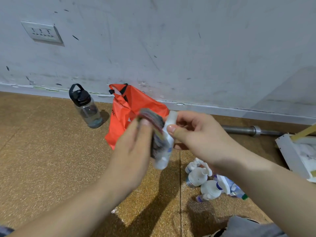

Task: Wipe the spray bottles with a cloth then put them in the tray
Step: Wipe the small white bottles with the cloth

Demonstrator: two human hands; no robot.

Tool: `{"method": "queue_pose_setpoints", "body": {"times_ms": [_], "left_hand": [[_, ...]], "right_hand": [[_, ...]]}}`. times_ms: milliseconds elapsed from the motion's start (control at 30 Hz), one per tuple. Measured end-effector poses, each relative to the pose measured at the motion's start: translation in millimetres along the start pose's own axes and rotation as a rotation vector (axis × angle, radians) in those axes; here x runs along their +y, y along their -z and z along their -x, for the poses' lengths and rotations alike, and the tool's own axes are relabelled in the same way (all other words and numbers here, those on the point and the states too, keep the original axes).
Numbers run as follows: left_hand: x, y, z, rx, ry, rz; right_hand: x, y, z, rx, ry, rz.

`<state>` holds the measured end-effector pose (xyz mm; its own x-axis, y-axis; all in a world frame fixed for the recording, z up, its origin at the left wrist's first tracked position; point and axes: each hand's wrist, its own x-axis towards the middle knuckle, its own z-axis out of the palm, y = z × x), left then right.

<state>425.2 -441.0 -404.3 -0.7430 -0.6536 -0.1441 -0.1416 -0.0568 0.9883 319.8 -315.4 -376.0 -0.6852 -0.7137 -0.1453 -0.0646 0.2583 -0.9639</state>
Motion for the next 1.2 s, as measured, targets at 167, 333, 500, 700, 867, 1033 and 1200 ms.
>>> {"method": "queue_pose_setpoints", "body": {"times_ms": [167,333,500,700,867,1033,1200], "left_hand": [[-17.9,-5.0,25.8,-0.044,-0.364,-0.342],[-17.4,4.3,13.0,-0.033,-0.601,-0.701],[-24.0,13.1,17.6,-0.110,-0.601,-0.893],[-27.5,12.4,17.4,-0.075,-0.040,-0.248],[-13.8,-2.3,19.1,-0.139,0.305,0.277],[-9.8,-4.4,11.4,-0.114,0.517,0.426],[-13.2,-0.4,7.0,-0.159,0.542,0.346]], "right_hand": [[-0.8,-6.4,5.5,0.001,0.007,-0.134],[1.7,-9.1,4.5,0.098,-0.106,-0.180],[4.5,7.3,-9.4,0.218,-0.237,-0.322],[2.8,18.0,-13.0,0.175,-0.188,-0.358],[3.0,9.7,-7.2,0.135,-0.170,-0.479],[0.0,15.3,-8.4,0.085,-0.112,-0.310],[-3.3,23.4,-13.9,0.036,-0.039,-0.155]]}}
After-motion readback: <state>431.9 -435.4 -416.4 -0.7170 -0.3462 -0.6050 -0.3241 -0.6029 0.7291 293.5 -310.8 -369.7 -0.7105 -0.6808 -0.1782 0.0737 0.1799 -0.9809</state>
